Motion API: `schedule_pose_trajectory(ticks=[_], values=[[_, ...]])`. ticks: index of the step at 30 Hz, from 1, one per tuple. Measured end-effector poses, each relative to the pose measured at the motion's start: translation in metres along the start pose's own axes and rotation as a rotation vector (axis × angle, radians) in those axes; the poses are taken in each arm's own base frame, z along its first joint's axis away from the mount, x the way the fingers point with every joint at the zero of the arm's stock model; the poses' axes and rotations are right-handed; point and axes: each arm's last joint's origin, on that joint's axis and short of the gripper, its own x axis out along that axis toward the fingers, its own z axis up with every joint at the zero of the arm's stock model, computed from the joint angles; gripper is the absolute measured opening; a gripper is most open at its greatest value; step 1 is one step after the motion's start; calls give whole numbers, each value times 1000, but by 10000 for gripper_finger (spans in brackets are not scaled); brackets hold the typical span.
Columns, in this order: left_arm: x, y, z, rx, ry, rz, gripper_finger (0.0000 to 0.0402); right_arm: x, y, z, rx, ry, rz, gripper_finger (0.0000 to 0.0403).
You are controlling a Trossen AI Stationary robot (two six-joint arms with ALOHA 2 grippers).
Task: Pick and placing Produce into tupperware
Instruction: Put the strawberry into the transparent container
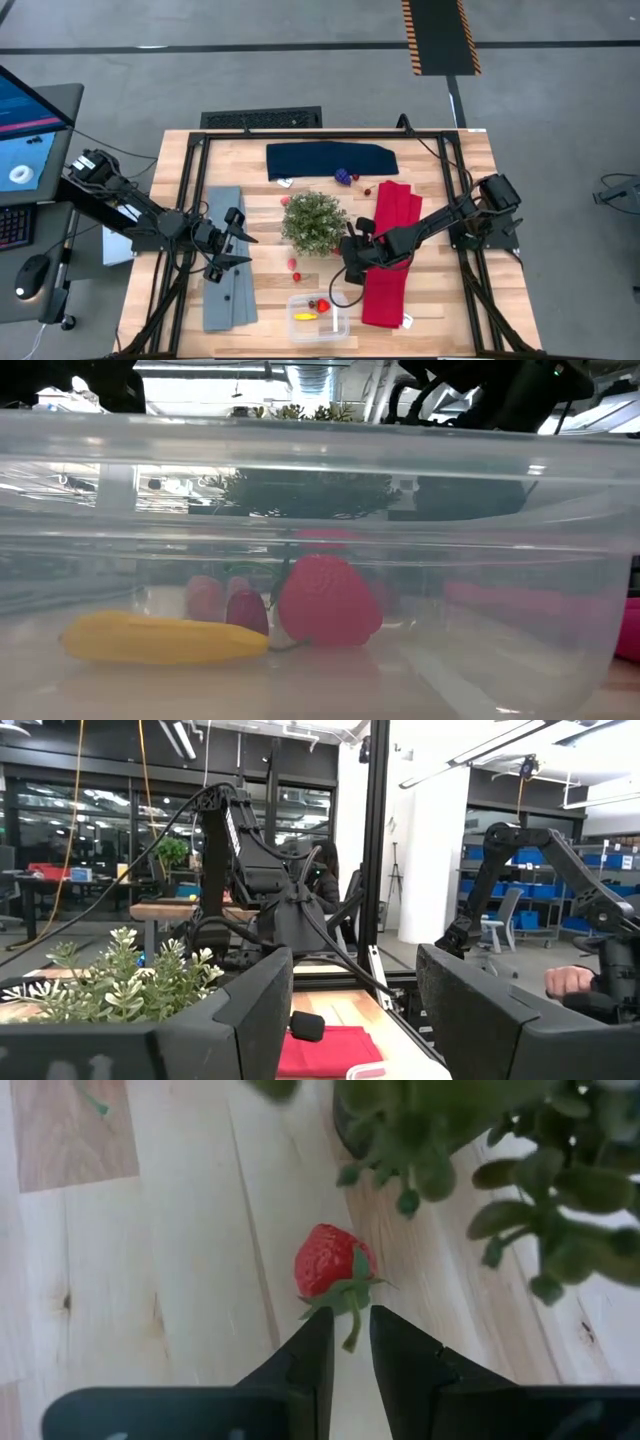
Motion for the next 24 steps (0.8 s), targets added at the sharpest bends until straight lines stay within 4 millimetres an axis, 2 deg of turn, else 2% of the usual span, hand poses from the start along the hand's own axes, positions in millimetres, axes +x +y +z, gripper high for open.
schedule_pose_trajectory(ticks=[24], values=[[0,0,1,-5,-13,-1,203,2,-4,1,72,43,57,93]])
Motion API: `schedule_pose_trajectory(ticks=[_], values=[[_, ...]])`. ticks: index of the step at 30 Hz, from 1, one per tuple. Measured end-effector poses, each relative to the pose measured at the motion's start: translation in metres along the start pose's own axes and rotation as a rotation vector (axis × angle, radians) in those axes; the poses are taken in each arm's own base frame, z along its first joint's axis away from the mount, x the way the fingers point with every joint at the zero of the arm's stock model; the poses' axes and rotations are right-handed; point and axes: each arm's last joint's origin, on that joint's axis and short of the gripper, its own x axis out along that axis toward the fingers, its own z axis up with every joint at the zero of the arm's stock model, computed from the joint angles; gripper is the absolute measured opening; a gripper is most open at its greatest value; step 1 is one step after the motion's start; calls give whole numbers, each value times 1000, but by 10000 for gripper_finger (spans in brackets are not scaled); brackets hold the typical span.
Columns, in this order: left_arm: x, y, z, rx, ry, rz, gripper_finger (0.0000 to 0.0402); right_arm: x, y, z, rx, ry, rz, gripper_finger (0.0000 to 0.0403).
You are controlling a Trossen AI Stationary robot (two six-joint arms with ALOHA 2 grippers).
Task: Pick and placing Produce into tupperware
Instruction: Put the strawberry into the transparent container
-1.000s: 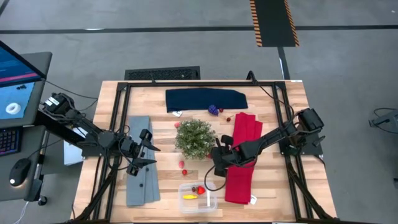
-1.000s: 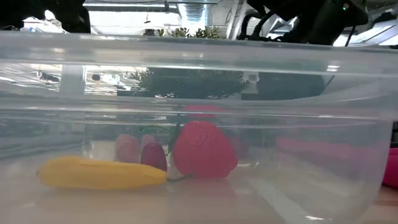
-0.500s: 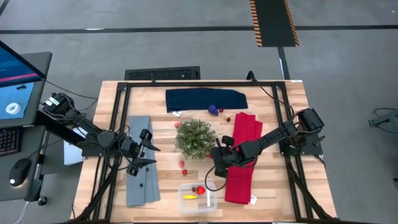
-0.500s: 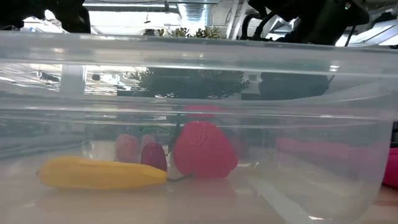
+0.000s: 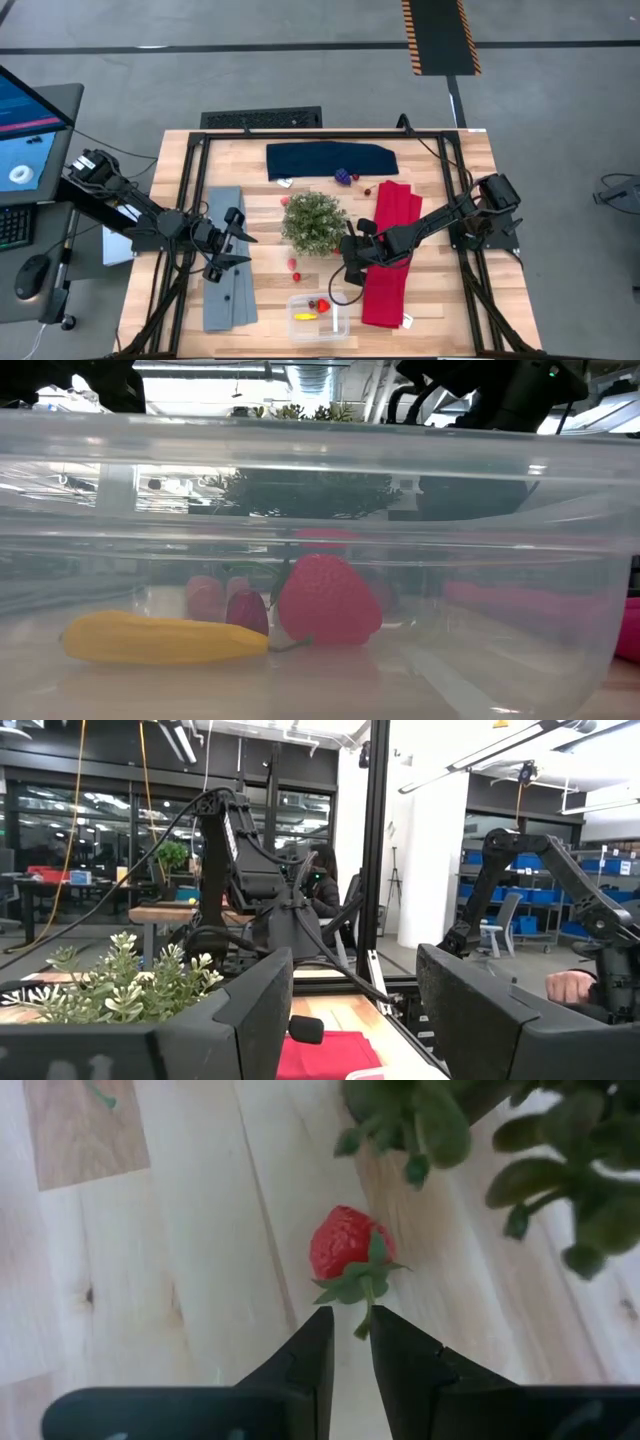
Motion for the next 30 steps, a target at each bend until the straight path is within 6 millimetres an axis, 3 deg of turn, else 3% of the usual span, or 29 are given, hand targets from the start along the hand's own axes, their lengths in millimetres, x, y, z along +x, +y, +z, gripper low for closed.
schedule_pose_trajectory(ticks=[17,30], values=[[0,0,1,-3,-7,-6,203,2,-4,1,19,15,-6,91],[0,0,1,-3,-6,-7,203,2,-5,-1,7,27,-11,12]])
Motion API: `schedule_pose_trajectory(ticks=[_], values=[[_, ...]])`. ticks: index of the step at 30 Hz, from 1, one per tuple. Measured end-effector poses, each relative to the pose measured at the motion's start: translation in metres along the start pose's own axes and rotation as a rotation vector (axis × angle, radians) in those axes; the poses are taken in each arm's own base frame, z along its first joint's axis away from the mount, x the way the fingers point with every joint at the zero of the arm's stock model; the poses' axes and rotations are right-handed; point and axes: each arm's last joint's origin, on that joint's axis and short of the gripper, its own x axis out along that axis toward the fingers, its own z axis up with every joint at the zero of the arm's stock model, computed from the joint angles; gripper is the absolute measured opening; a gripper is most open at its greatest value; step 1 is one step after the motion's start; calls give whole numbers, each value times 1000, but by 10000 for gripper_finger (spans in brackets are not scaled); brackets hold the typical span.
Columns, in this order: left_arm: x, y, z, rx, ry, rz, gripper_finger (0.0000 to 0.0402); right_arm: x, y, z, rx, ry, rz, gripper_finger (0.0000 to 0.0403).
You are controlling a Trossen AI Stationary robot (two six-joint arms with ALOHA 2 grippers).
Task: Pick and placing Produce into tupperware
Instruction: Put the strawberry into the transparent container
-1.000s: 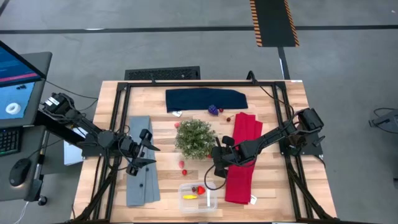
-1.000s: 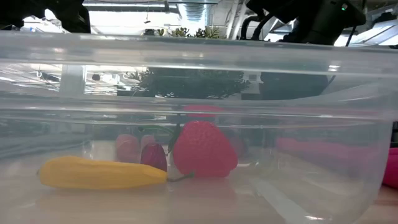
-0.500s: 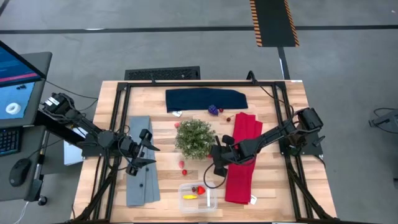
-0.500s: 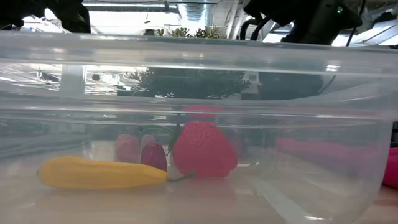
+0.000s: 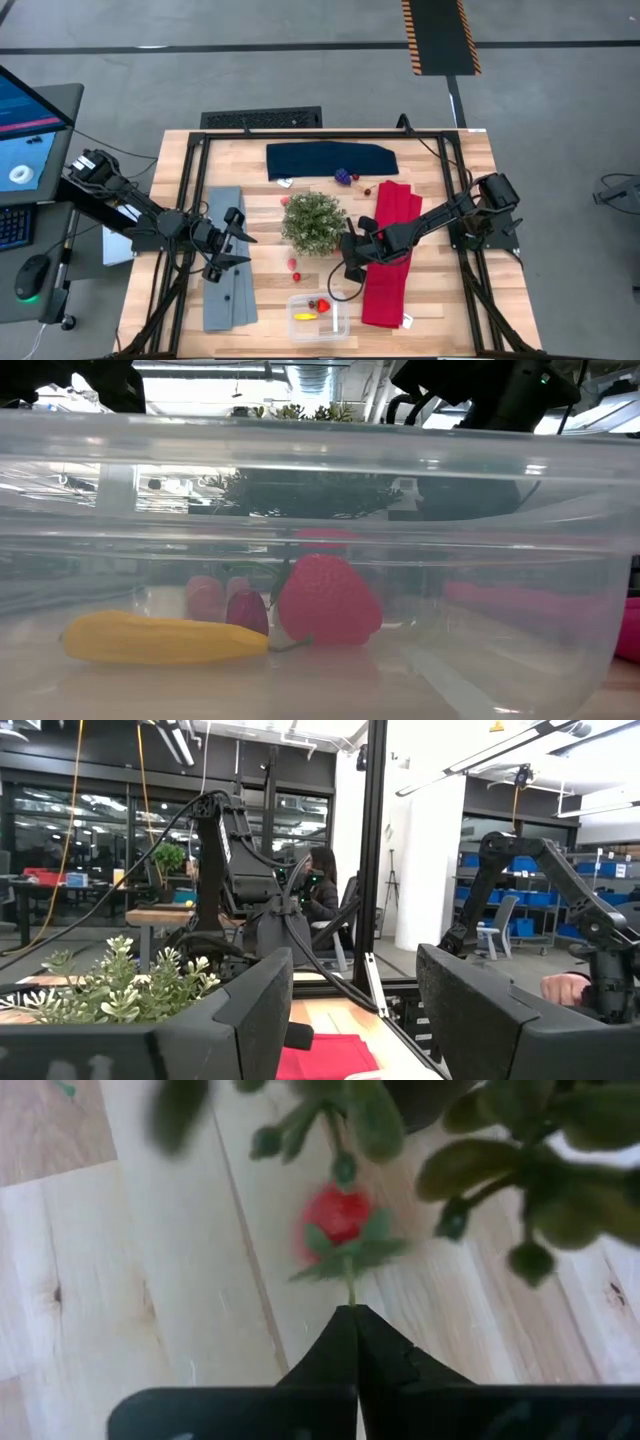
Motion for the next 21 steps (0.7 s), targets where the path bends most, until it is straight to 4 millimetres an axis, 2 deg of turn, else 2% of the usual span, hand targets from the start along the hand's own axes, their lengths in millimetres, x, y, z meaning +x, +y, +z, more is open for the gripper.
schedule_pose_trajectory(ticks=[11,14,16,21], values=[[0,0,0,0,0,0,203,-1,3,-2,1,0,6,11],[0,0,0,0,0,-1,203,0,0,0,59,-3,3,14],[0,0,0,0,0,-1,203,2,-4,3,124,0,12,39],[0,0,0,0,0,-1,203,4,-10,5,219,6,9,145]])
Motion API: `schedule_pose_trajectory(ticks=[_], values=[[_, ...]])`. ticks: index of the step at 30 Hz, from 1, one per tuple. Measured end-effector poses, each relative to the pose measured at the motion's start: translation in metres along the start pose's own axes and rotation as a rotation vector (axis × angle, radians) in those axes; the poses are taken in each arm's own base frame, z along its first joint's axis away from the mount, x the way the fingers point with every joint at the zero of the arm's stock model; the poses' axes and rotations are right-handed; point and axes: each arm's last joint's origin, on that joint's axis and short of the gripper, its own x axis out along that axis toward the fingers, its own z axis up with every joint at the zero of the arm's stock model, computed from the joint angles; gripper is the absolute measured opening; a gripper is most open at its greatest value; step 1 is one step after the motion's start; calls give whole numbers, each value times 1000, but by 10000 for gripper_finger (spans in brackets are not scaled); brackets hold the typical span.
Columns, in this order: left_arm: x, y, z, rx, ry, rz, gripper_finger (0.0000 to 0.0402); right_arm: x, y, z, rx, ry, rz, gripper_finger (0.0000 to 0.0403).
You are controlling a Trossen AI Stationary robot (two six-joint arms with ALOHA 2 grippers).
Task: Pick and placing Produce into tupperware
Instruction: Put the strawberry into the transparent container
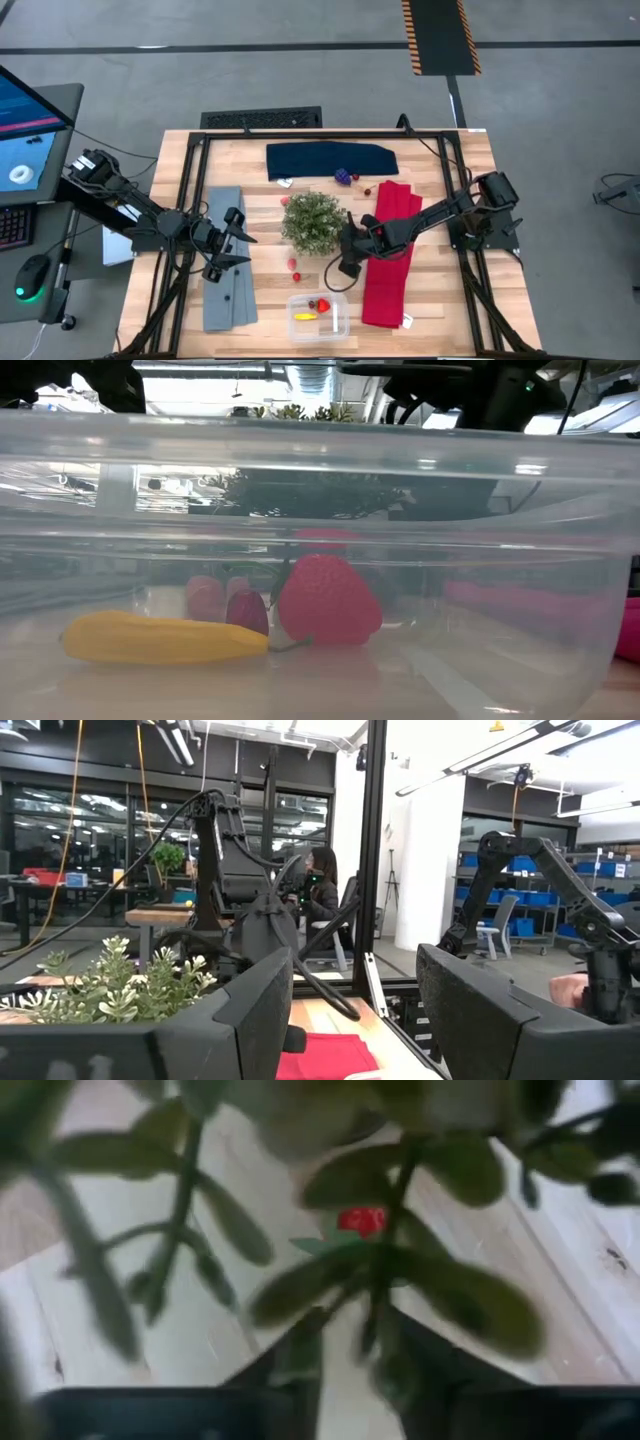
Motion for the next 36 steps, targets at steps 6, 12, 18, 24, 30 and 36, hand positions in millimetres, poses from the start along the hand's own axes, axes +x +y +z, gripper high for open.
schedule_pose_trajectory(ticks=[6,12,18,24,30,36], values=[[0,0,0,0,0,0,203,0,3,1,53,0,42,209],[0,0,0,0,0,0,203,0,4,4,107,-24,67,207],[0,0,0,0,-1,0,203,1,3,7,156,-46,62,179],[0,0,0,-1,-2,0,203,1,3,7,169,-46,61,165],[0,0,0,-1,-3,0,203,8,4,6,175,-42,57,171],[0,0,1,-2,-7,-5,203,20,4,4,175,11,75,168]])
